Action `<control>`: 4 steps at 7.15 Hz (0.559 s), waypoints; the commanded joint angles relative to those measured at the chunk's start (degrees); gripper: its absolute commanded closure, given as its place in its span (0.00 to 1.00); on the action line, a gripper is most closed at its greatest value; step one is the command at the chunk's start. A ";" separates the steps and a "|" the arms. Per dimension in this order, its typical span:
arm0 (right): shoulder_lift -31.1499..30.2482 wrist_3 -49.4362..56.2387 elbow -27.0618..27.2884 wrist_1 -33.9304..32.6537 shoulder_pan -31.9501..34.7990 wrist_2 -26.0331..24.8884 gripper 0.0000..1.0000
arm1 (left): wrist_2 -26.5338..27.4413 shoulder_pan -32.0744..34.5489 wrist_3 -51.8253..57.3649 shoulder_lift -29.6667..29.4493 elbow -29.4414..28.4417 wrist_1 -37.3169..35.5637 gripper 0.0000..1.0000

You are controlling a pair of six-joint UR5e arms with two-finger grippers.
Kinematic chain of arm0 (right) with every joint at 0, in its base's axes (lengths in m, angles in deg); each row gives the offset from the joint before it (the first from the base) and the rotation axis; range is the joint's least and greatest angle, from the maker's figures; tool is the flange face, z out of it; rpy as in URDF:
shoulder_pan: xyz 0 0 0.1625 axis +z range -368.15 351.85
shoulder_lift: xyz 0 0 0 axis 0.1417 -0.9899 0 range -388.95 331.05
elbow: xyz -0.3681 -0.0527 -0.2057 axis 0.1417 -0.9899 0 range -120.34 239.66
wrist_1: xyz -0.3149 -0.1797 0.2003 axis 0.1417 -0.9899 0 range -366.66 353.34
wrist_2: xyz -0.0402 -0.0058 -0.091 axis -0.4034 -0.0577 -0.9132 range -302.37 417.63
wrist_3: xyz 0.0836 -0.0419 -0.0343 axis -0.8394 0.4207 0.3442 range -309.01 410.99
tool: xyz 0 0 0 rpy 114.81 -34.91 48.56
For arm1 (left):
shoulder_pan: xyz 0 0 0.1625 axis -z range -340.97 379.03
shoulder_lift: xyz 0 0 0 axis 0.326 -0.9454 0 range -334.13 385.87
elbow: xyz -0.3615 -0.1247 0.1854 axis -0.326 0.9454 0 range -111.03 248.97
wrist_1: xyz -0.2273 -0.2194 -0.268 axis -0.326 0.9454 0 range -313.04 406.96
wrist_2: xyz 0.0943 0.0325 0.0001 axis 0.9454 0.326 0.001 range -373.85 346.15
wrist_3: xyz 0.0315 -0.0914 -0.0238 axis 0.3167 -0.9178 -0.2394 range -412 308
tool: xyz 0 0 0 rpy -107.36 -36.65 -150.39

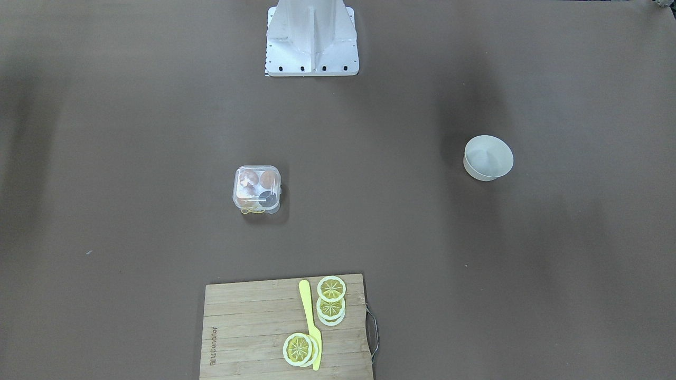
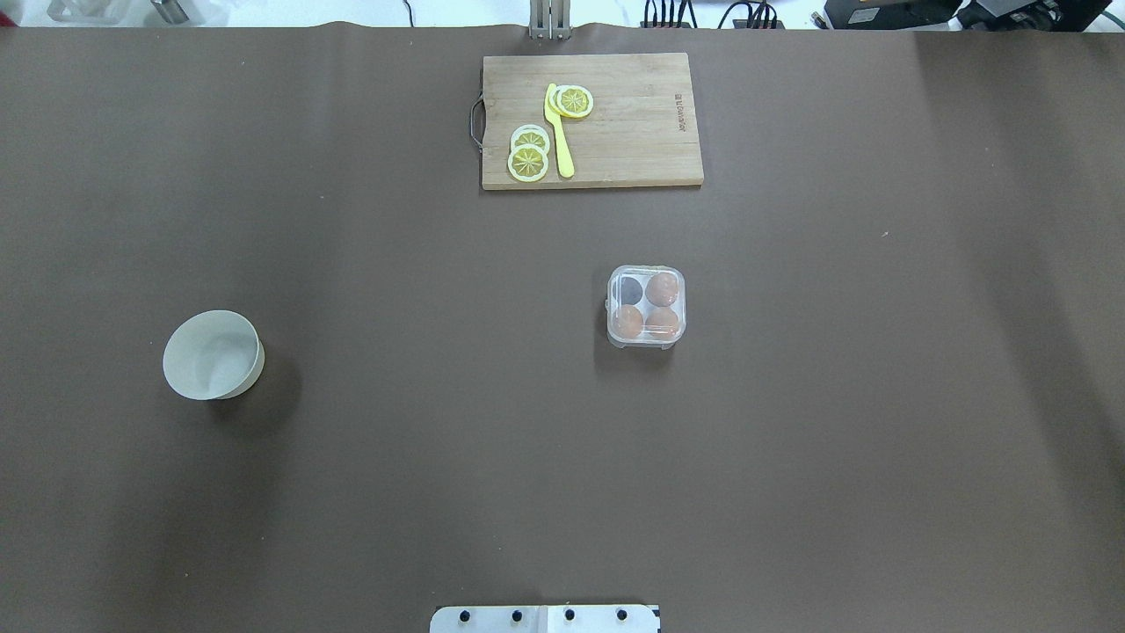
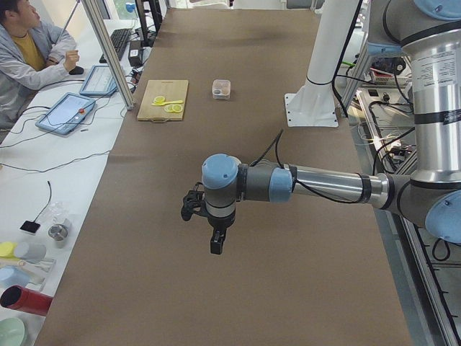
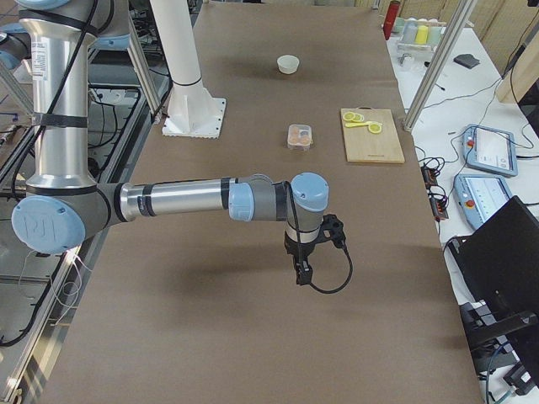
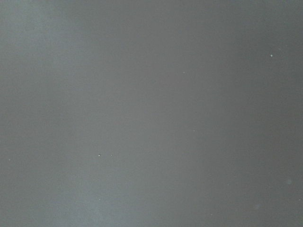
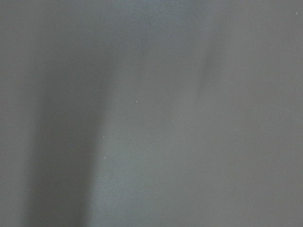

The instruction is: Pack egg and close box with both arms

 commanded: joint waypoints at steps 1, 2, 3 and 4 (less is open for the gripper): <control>-0.12 -0.25 -0.06 -0.03 0.00 0.41 0.00 | 0.22 0.10 -0.09 -0.13 0.45 -0.12 0.02; -0.04 -0.17 -0.06 0.06 0.00 0.42 0.00 | 0.22 0.10 -0.09 0.14 0.28 -0.29 0.02; -0.12 -0.26 -0.06 -0.03 0.00 0.50 0.00 | 0.14 0.10 -0.09 0.40 -0.16 -0.29 0.02; -0.04 -0.17 0.11 0.06 0.00 0.50 0.00 | 0.14 0.01 -0.09 0.40 -0.17 -0.29 0.02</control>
